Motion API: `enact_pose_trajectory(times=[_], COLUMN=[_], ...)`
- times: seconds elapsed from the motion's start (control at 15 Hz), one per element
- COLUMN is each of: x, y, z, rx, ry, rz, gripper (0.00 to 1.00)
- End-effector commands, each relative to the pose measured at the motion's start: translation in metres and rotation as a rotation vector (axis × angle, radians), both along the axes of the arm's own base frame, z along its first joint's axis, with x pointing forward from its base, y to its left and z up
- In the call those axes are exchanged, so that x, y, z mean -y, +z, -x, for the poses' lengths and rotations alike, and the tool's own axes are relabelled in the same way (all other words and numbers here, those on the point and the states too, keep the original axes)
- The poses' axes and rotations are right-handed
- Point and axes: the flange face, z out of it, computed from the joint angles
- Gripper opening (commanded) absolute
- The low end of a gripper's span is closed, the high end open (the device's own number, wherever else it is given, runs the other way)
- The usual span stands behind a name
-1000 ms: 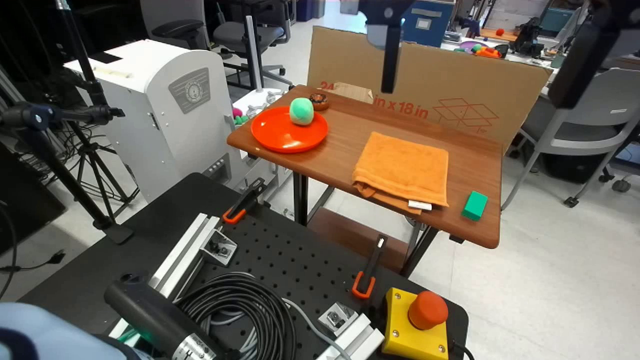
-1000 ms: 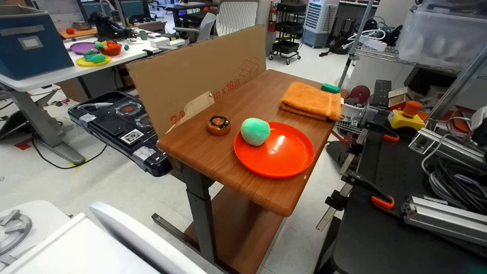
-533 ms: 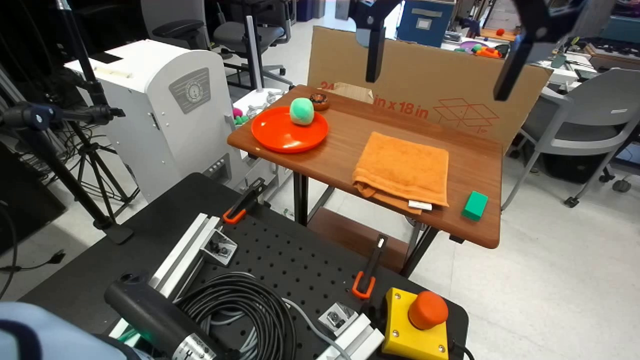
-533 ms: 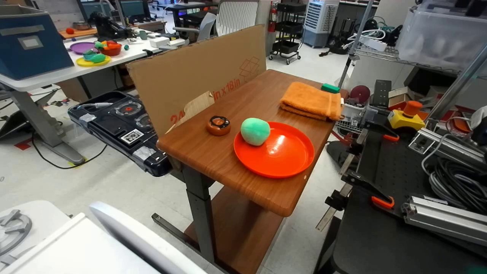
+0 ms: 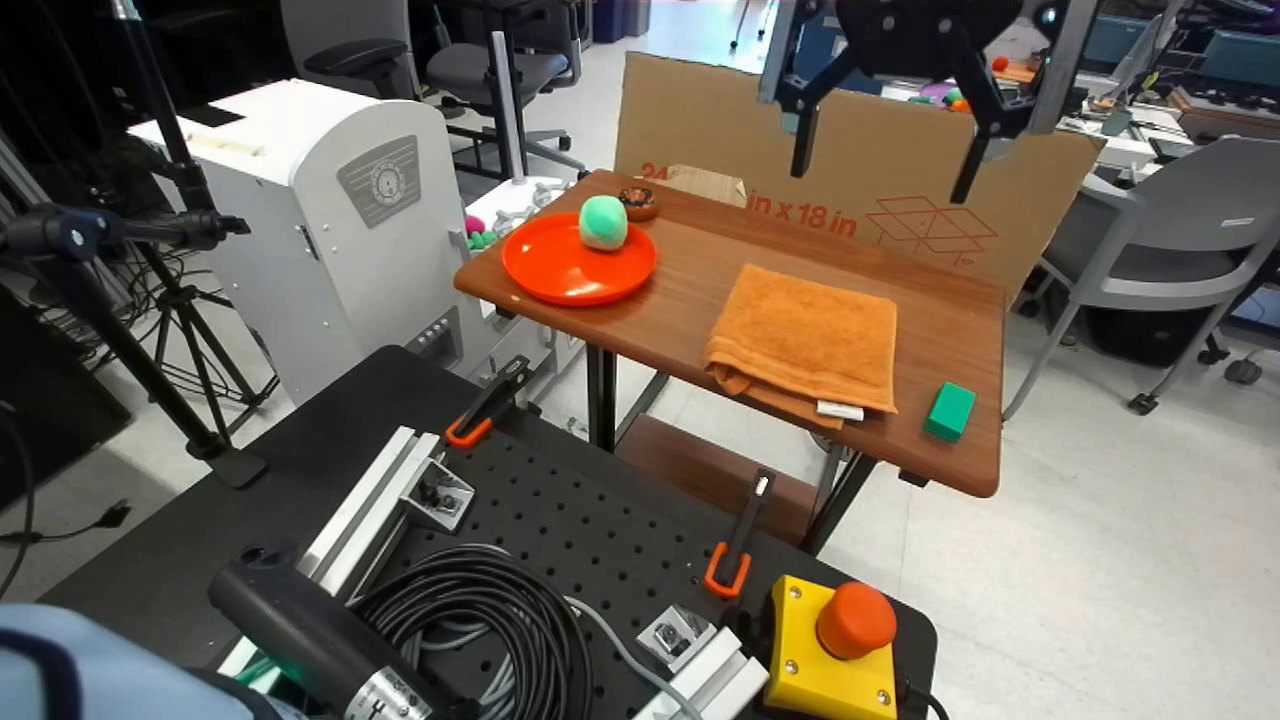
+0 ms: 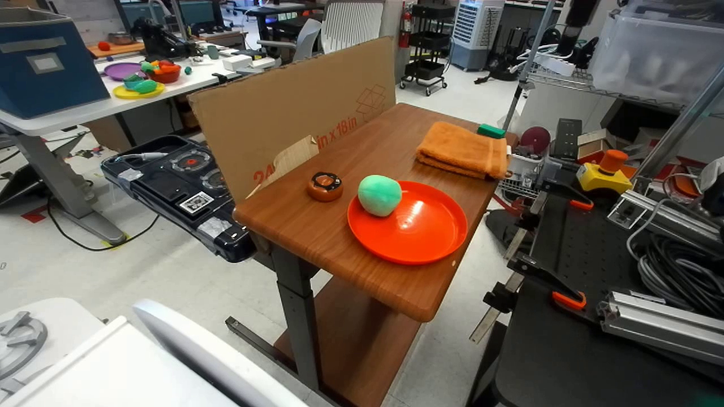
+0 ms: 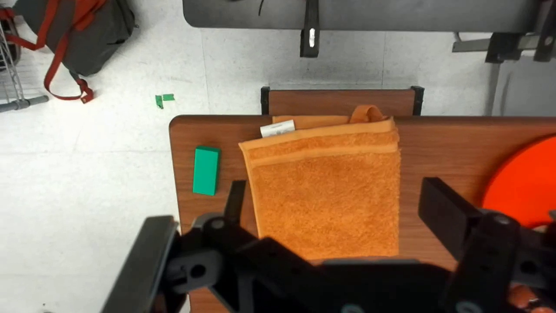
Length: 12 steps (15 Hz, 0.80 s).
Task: Move the orange towel backwards.
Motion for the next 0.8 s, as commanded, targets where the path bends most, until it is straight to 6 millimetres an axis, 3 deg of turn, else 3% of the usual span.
enact_pose_trajectory(times=[0.0,0.4,0.73], x=[0.007,0.008,0.004], y=[-0.051,-0.156,-0.219], z=[-0.058,-0.113,-0.141], rx=[-0.039,-0.154,-0.228], ry=[-0.084,-0.176,-0.234], rz=[0.017,0.063,0.052], gripper=[1.0,1.0,1.0])
